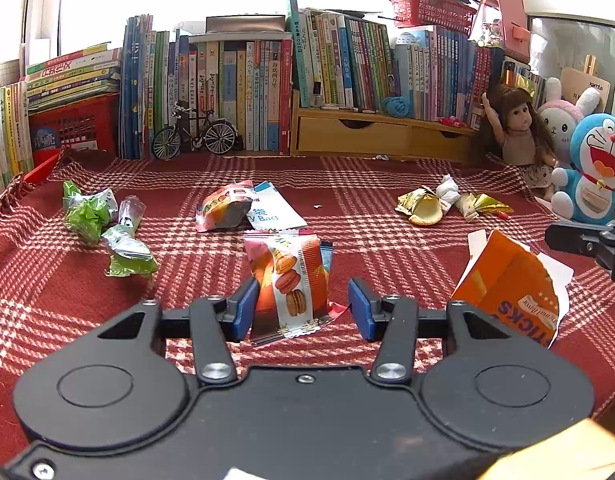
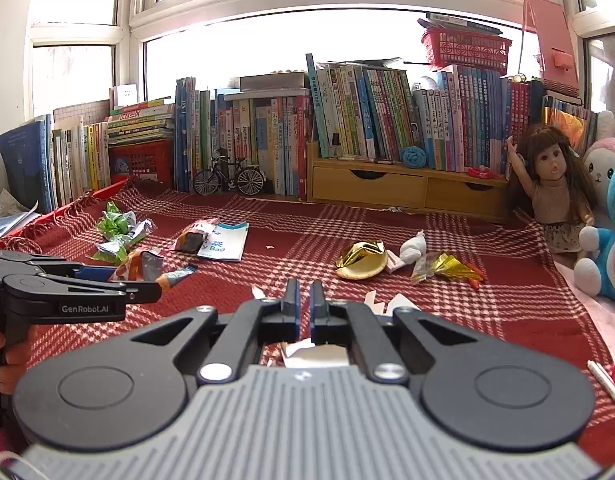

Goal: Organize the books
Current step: 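Grasp the orange potato sticks box with the right tool while the left tool holds the macaron packet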

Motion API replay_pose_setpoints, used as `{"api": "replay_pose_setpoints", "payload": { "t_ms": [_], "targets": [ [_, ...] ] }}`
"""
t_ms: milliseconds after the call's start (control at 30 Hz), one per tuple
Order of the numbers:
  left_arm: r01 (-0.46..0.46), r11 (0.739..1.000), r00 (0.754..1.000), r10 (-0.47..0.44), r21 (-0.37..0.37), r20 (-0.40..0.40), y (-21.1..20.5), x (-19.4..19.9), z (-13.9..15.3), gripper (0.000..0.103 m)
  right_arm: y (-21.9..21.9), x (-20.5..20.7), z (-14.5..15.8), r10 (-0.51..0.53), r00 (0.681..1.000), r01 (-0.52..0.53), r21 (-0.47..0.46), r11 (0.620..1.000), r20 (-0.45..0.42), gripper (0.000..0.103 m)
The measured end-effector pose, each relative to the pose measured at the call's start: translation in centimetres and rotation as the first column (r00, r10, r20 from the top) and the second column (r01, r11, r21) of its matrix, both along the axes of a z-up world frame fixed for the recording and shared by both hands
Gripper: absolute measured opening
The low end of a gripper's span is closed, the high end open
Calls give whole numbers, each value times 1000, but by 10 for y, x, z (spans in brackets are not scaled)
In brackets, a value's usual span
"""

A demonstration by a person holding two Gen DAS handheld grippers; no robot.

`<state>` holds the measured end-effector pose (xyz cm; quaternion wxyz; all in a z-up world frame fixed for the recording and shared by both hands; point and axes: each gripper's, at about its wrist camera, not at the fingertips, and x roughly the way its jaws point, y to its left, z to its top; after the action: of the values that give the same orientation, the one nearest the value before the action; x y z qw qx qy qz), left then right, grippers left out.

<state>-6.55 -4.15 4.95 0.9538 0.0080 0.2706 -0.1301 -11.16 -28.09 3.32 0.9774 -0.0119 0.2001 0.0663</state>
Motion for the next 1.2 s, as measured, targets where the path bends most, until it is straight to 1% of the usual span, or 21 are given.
{"api": "replay_pose_setpoints", "payload": {
  "t_ms": [33,67,133,200,300,400,433,467,500,533,567,633,667,700,733,933,1067,1100,1133,1167,1200],
  "targets": [
    [0,1000,1000,0,0,-2,1,-1,0,47,-1,-1,-4,2,1000,-2,-5,1000,-12,20],
    [1,1000,1000,-1,0,-6,3,-2,-1,47,-3,-3,-8,5,1000,-5,-2,1000,-15,25],
    [3,1000,1000,-3,-1,-12,7,-5,-3,47,-8,-10,-15,26,1000,-26,16,1000,-17,53],
    [4,1000,1000,-4,0,-17,9,-6,-5,47,-12,-20,-23,48,999,-48,25,999,-5,69],
    [1,1000,999,-1,-1,-32,11,-7,-11,47,-13,-27,-29,63,998,-63,18,998,0,78],
    [4,1000,999,-4,-1,-45,11,-7,-16,47,-6,-32,-41,46,999,-48,-78,996,-17,78],
    [7,1000,999,-7,0,-48,11,-8,-18,47,3,-30,-52,28,999,-34,-160,987,-39,76],
    [11,1000,999,-11,2,-49,11,-9,-19,47,3,-30,-52,28,999,-34,-160,987,-39,70],
    [15,1000,999,-15,5,-49,11,-11,-20,47,7,-28,-57,23,999,-31,-181,983,-46,60],
    [19,1000,999,-18,10,-47,10,-13,-21,47,10,-26,-60,15,998,-26,-197,980,-53,42],
    [22,1000,999,-22,12,-46,11,-14,-21,47,13,-23,-64,4,998,-17,-212,977,-61,36],
    [31,999,998,-30,17,-47,11,-17,-21,47,18,-13,-70,-16,996,-2,-208,978,-84,18],
    [35,999,998,-35,17,-48,12,-19,-21,47,18,-13,-70,-16,996,-2,-208,978,-84,15],
    [40,999,998,-39,18,-48,12,-21,-21,47,18,-11,-71,-27,996,8,-196,981,-90,9],
    [46,999,998,-45,20,-46,13,-24,-20,47,17,-8,-70,-33,995,16,-171,985,-98,7],
    [82,996,997,-81,31,-21,21,-39,-16,47,13,-15,-56,-16,998,10,-95,995,-62,4],
    [97,995,995,-97,29,-13,27,-47,-14,47,1,-20,-39,5,999,-6,-20,1000,-43,6],
    [98,995,995,-98,34,-10,27,-48,-14,47,-2,-19,-38,-5,999,4,-22,1000,-44,10],
    [98,994,995,-98,41,-6,27,-49,-14,47,-5,-12,-40,-39,998,37,-44,998,-45,17],
    [96,994,995,-96,47,-2,27,-49,-14,47,-7,-9,-42,-46,998,44,-52,998,-45,36],
    [93,994,996,-93,50,0,27,-49,-14,47,-8,-6,-46,-45,998,42,-60,997,-50,42]
  ]
}}
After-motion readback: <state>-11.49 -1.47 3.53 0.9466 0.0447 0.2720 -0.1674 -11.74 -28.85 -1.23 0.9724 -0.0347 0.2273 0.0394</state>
